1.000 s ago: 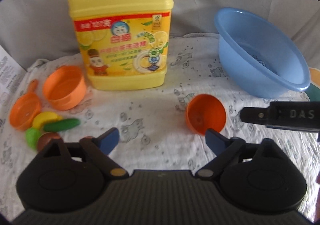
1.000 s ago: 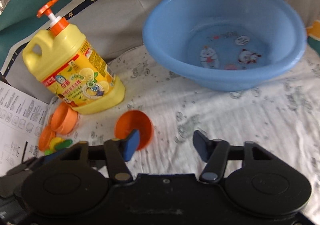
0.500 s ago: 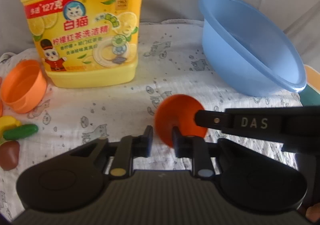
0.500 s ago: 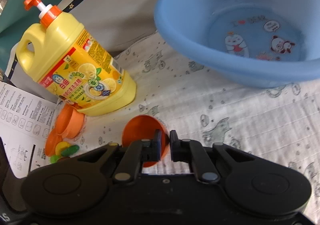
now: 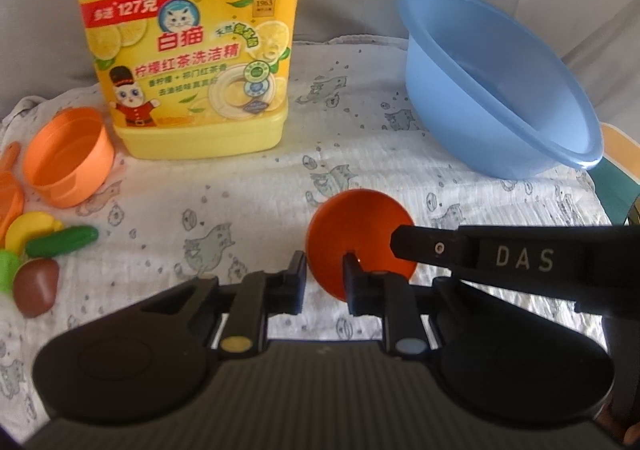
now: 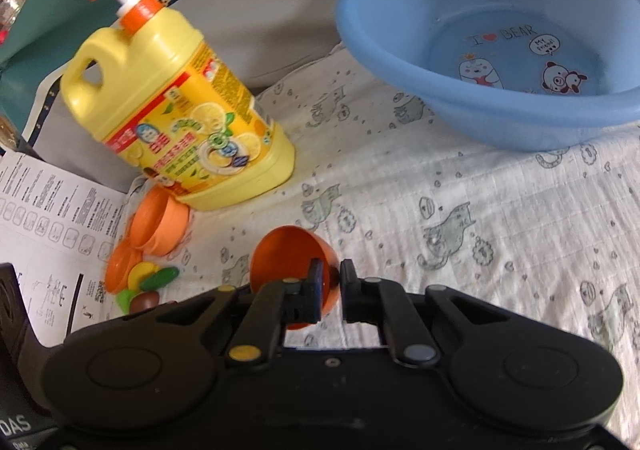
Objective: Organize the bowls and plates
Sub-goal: 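Carry the orange cup with both grippers over the nested bowls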
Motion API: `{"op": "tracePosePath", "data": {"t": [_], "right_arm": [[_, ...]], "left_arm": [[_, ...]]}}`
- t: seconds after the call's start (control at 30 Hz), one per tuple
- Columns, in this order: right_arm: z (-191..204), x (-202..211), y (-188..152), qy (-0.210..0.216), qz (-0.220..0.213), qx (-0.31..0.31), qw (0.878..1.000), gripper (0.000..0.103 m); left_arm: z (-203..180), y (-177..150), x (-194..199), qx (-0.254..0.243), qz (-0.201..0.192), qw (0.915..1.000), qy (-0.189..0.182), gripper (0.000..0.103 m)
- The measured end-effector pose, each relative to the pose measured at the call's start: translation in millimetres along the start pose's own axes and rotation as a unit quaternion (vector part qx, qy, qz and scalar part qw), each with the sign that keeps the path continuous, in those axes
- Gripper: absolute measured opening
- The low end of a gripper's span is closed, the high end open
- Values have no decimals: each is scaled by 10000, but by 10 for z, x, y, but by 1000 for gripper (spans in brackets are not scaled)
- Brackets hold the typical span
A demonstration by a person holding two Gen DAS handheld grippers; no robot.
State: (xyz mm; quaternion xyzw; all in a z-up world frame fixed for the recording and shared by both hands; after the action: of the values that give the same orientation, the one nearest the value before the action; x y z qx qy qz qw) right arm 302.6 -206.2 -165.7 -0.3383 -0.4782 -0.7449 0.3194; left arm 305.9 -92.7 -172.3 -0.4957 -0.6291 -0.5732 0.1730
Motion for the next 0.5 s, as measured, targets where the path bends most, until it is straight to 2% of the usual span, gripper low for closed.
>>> {"op": "tracePosePath", "data": {"t": [0.5], "right_arm": [[27,455,-310,-24,-9,107,9999,9]], "left_arm": [[-174,-225,429,39,1,10000,-8,19]]}}
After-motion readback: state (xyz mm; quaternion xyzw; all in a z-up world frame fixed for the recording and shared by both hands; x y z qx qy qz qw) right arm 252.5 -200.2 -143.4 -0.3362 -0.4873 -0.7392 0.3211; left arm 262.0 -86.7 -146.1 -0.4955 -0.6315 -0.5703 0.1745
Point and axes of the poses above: each gripper's, at about its wrist camera, not at the fingertips, and x roughly against the way its jaws point, z to its left, y to its top, the point moved 9 cm from there along -x, roughly the way its jaws point, and after that the axes turned 11 degrees about -y, right-handed, at the moved point
